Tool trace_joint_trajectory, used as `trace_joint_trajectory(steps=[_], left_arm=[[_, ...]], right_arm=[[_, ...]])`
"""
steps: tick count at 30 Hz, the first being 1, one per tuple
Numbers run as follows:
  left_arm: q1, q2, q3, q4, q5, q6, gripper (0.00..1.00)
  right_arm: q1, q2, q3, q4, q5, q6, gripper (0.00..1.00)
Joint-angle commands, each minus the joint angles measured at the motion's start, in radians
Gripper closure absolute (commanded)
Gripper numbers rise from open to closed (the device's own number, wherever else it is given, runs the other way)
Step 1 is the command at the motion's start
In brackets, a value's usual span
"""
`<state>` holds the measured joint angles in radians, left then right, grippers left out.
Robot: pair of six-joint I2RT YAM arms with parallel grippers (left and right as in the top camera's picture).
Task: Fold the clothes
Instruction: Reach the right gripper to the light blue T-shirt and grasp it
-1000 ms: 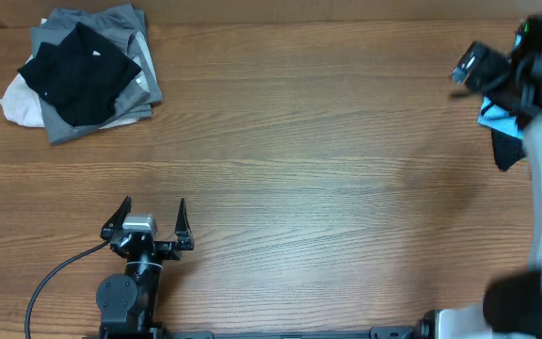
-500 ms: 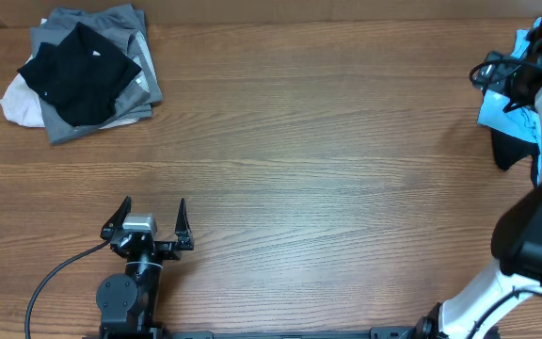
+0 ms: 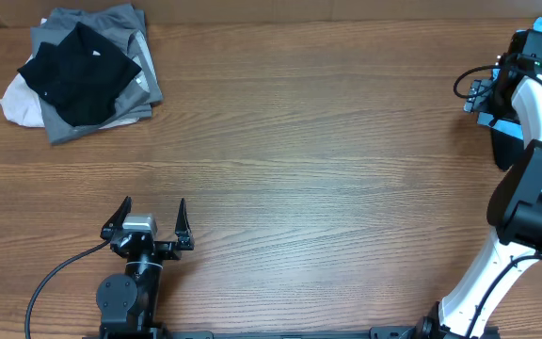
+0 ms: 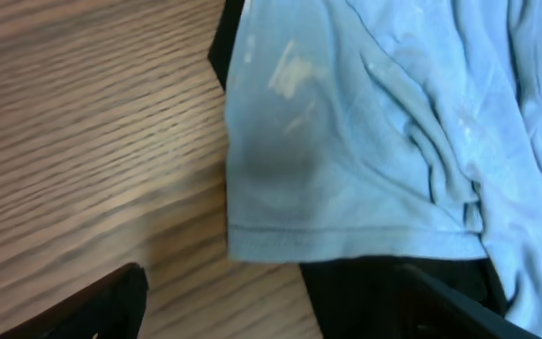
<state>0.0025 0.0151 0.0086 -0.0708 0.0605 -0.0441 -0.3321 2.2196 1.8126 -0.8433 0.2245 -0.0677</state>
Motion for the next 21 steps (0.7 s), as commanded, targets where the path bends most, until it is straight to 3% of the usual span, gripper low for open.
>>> trace_joint_trajectory(steps=[1,8,12,18,21], left_arm=[[0.005,-0.008,-0.004,-0.001,0.01,0.022,0.0],[0.005,-0.008,-0.004,-0.001,0.01,0.022,0.0],[0.005,-0.008,-0.004,-0.001,0.01,0.022,0.0],[0.005,-0.008,-0.004,-0.001,0.01,0.022,0.0],[0.005,-0.008,-0.004,-0.001,0.01,0.022,0.0]], right_arm=[[0.003,0.051,0.026,0.021,0.011,-0.046,0.14],[0.002,0.095,0.026,0.074,0.01,-0.047,0.15],[0.002,0.096,0.026,0.091,-0.004,-0.072,0.25],[0.002,0.101,0.02,0.114,-0.016,-0.079,0.25],[-0.001,0.102,0.019,0.121,-0.016,-0.079,0.19]])
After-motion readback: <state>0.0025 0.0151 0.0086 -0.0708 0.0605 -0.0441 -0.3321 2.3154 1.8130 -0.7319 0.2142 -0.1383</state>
